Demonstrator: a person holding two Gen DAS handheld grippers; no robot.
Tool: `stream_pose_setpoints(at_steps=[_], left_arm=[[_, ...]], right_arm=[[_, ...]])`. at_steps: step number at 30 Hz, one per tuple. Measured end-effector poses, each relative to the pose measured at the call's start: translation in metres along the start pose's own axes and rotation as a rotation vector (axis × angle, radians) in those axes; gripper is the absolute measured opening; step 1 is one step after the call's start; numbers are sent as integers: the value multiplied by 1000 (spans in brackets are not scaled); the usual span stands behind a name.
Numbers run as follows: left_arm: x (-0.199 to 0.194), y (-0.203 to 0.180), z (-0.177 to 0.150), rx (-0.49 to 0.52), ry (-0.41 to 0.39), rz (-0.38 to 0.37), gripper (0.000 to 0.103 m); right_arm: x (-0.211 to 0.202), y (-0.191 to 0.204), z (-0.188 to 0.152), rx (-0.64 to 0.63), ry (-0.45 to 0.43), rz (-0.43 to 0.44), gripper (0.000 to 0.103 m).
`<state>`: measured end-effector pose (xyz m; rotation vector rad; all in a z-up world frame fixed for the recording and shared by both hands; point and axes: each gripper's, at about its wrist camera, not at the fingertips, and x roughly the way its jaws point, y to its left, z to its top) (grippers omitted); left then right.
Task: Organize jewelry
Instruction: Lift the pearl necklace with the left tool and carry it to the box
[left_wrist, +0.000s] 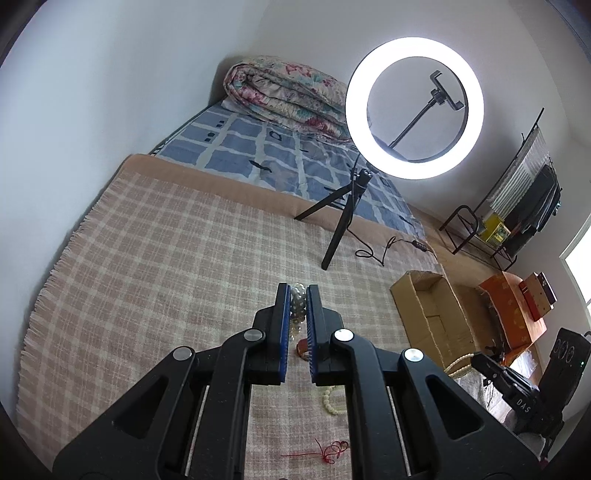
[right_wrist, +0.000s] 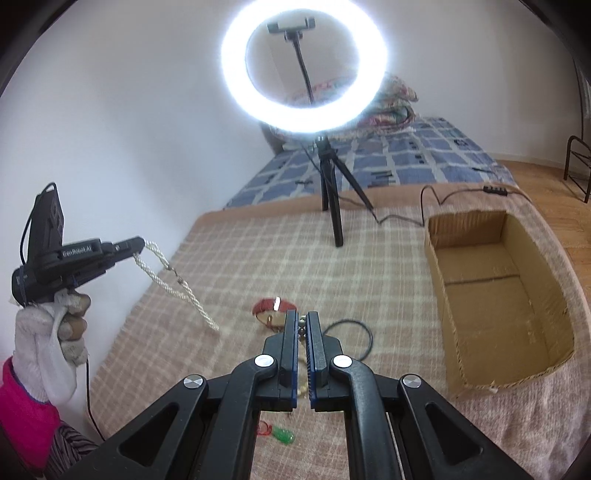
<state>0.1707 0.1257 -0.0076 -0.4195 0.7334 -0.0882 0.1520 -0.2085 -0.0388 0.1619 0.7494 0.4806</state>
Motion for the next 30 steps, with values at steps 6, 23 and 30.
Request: stream_pose_setpoints(at_steps=[6,23,30], left_arm=[[-13,-22,4,29,-24,-50,6],[-19,-125,23,168,-43,-188,0],[1,-149,21,210,-5,-194,0]], right_arm=[[-24,-7,21,24,-84,11,1],[-88,-51,65,100,-295,-46,1],[-86,-83,53,114,-251,-133,1]])
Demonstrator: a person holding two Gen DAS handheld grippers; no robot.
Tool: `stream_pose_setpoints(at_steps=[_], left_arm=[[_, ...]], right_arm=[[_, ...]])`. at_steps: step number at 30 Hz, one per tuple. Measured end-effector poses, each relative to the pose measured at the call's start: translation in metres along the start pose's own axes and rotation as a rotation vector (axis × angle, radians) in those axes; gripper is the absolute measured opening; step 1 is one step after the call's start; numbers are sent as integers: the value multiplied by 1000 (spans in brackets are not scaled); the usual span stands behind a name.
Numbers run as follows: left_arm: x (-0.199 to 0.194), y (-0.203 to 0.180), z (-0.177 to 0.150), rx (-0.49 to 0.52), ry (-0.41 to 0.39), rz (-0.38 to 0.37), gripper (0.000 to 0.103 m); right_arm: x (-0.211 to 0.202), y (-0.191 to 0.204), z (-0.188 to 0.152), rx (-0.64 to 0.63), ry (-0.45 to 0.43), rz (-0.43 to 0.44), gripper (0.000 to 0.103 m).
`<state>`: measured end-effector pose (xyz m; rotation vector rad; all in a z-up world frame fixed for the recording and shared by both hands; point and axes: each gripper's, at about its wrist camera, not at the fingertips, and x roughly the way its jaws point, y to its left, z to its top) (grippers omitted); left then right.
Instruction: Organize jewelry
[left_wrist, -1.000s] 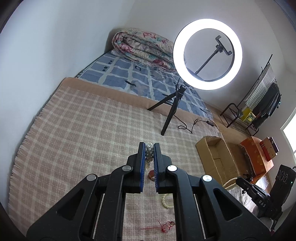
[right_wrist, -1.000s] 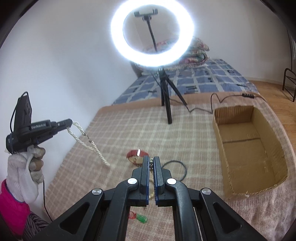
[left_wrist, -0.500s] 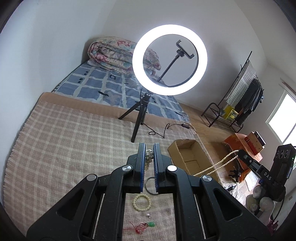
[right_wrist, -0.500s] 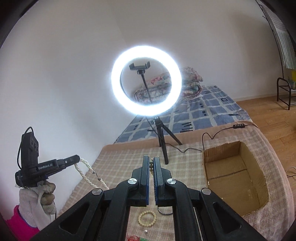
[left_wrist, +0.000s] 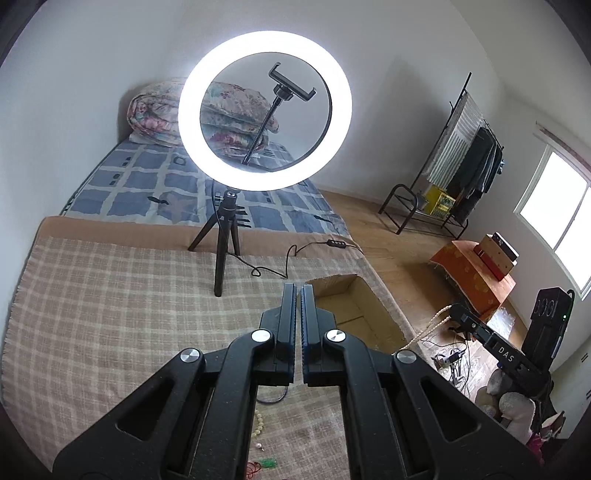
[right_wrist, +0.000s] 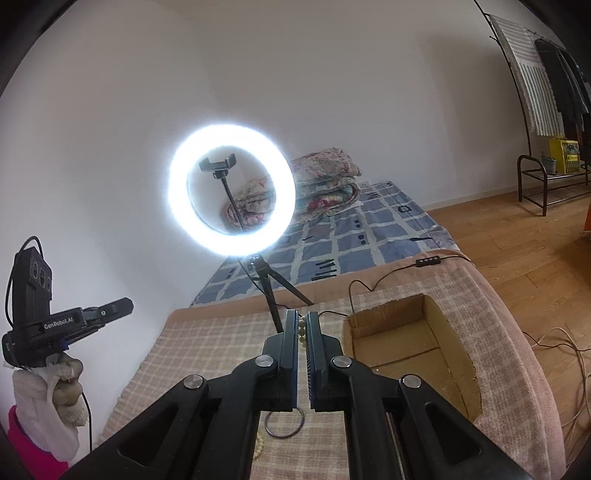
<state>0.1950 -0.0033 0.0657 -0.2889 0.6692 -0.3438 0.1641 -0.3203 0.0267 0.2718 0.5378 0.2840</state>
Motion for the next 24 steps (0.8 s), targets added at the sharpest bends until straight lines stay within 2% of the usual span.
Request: stream_pose_setpoints(at_steps=[9,19,21,22,23,24], left_arm=[[15,10,-23,12,64,39,0],[15,47,-52,-15,106,116,0],[14,53,-55,-19,116,123,0],[13,56,-58,-20,122,124,0],[12,58,-61,-20,124,127,0],[11,60,-64,-18,127,131,0]], right_arm=[[8,-51,-2,56,40,-103,1],[19,-63,-11,43,103,-172,3],[17,-65,-13,45,99,-211,24],[16,-66,-13,47,94,-224,42],[16,-67,-13,49,95,-234,53],[15,-67,-13,48,95,-239,58]])
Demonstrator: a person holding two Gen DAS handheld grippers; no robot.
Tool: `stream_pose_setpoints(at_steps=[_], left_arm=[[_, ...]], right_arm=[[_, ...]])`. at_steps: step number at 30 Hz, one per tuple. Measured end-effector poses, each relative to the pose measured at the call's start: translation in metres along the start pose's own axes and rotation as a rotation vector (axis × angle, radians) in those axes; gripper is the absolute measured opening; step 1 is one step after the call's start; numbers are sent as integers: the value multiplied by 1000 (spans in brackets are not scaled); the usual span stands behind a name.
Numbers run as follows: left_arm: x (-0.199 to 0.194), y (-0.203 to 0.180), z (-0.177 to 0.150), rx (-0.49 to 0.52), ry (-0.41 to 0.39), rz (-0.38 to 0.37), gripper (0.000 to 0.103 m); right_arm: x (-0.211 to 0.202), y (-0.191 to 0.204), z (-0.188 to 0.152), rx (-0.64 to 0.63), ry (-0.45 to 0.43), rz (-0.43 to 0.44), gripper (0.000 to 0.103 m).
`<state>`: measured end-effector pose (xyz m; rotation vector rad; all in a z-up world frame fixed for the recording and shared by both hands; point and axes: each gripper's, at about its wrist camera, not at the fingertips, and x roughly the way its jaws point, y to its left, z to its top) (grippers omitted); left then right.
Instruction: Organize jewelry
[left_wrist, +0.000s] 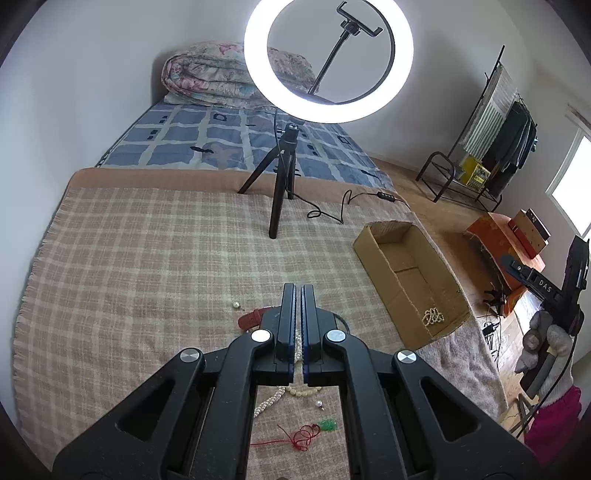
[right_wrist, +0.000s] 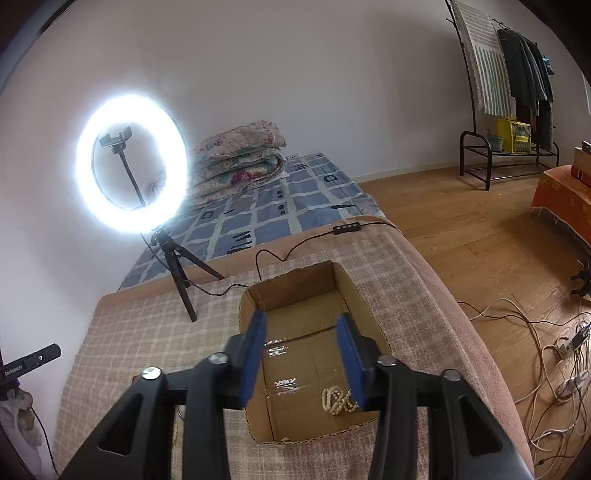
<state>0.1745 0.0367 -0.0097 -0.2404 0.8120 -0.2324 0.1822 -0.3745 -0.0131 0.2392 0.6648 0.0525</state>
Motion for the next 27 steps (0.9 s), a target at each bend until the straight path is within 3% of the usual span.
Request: stream_pose_setpoints(at_steps=[1,3,5,6,7,9,13,27], left_arm=[[0,1,-2,3,4,5,0],[0,4,-8,8,21,1,0],[1,6,-14,15,36,1,6],[1,6,-17,23,41,1,16],[2,6,-20,33,47,0,32],[2,6,-27,45,54,-3,46],[9,6,-38,63,89,-10,46],[48,8,-80,114,233,-37,46]], right_arm=[[-1,1,0,-5,-4,-2,68],[-5,5,-1,-24,-16,-6,76],[-9,11,-2,-48,-32,-23,89],[-11,14,-3,-59,-43,-30,91],[-12,17,-4,-74,-51,-32,94],[-14,23,-6,-102,-55,-31,98],[-19,36,-12,-168,-71,-30,103],[-24,64,-34,-278,-52,9,103]])
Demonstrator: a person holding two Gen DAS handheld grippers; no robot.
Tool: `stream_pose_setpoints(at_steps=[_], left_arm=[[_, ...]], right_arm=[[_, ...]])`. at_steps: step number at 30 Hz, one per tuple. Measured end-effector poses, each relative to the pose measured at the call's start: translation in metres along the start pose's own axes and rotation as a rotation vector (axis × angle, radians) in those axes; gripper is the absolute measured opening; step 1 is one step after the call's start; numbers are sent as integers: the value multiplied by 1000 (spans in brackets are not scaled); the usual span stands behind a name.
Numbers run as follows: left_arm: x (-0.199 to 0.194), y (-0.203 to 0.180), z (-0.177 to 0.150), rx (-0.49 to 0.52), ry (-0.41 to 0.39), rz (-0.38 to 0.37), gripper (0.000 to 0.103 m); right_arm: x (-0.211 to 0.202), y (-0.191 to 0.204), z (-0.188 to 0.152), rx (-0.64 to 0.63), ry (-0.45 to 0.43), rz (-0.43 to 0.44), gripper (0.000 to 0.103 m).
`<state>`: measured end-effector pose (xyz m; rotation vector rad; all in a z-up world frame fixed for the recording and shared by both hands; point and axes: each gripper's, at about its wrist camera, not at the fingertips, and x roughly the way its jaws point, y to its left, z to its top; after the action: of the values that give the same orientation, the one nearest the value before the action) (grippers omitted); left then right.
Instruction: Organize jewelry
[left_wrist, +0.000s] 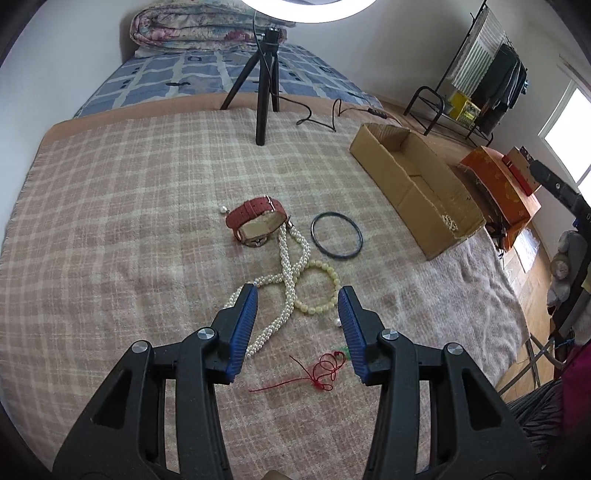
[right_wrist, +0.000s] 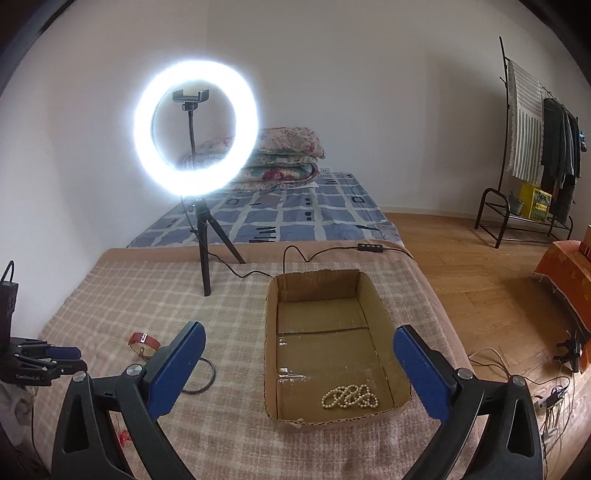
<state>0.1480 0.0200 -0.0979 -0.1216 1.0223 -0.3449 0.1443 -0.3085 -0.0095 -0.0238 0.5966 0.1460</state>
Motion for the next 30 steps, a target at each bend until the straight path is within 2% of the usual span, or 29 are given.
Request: stream_pose_setpoints(at_steps=[9,12,15,18,23,30], left_arm=[[21,3,-13,37,61,11,46],[27,1,-16,50,77,9,46],[34,2,-18,51,93,1,46],[39,4,-19,55,107,-3,39],[47,6,-21,63,127,1,39],[63,2,-24,97,163,7,38]], right_arm=[[11,31,-16,-68,61,83,103],[22,48,-27,-87,112,150,99],[34,64,-40,-104,176,217,88],[47,83,-57,-128,244,272,75],[66,116,-88,-222,370,367,47],[77,143,-109,-301,431,442,38]])
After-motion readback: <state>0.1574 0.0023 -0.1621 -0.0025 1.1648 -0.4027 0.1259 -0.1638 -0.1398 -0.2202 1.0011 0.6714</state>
